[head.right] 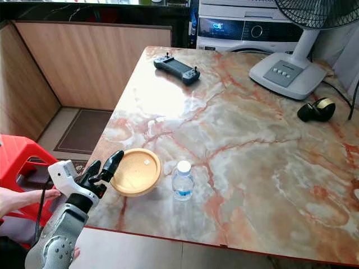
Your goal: Restocking fridge
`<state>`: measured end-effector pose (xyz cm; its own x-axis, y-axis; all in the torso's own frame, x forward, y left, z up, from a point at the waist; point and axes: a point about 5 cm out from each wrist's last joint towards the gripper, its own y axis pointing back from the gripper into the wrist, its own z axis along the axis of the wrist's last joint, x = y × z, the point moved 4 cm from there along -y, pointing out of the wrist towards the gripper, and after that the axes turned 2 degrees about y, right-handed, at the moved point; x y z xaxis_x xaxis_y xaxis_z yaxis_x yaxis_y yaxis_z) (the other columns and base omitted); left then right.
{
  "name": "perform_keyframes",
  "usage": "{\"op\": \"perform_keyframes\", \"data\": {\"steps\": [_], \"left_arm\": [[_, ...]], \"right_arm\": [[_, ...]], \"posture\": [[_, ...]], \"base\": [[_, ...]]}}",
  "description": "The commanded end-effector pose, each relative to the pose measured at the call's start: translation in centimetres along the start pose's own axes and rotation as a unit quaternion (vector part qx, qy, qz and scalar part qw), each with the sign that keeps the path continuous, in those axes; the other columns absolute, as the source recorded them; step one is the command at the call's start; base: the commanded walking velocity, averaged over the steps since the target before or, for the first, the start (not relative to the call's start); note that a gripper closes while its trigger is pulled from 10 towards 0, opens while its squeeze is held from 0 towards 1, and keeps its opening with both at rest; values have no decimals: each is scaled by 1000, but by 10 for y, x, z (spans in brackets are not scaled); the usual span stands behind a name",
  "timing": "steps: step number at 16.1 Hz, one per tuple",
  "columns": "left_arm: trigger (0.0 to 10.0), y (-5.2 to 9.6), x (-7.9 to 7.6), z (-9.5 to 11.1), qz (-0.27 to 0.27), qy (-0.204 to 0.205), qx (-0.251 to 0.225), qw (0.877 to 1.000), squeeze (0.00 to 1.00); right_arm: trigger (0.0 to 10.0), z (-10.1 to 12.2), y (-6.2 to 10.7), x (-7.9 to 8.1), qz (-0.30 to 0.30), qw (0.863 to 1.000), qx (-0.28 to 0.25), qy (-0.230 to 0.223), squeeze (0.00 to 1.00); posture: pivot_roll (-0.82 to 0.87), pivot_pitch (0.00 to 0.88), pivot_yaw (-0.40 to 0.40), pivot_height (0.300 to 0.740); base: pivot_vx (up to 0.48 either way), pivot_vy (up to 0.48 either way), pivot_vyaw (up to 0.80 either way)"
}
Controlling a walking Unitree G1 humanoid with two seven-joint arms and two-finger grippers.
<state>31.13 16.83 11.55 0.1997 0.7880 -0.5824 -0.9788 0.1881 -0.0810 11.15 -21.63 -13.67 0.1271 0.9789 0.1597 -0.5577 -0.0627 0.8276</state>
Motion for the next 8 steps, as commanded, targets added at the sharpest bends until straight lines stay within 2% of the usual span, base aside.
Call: {"op": "perform_keyframes", "data": {"steps": [1, 8], "left_arm": [[10000, 0, 0, -2, -7, 17, 4, 1000, 0], [10000, -5, -3, -12, -47, 58, 27, 997, 0]], "right_arm": [[10000, -3, 2, -3, -4, 1000, 3, 6, 0], [10000, -3, 2, -4, -3, 1000, 4, 11, 0]], "posture": [[117, 119, -47, 740], [106, 117, -52, 740]], "base": [[0, 0, 0], [0, 0, 0]]}}
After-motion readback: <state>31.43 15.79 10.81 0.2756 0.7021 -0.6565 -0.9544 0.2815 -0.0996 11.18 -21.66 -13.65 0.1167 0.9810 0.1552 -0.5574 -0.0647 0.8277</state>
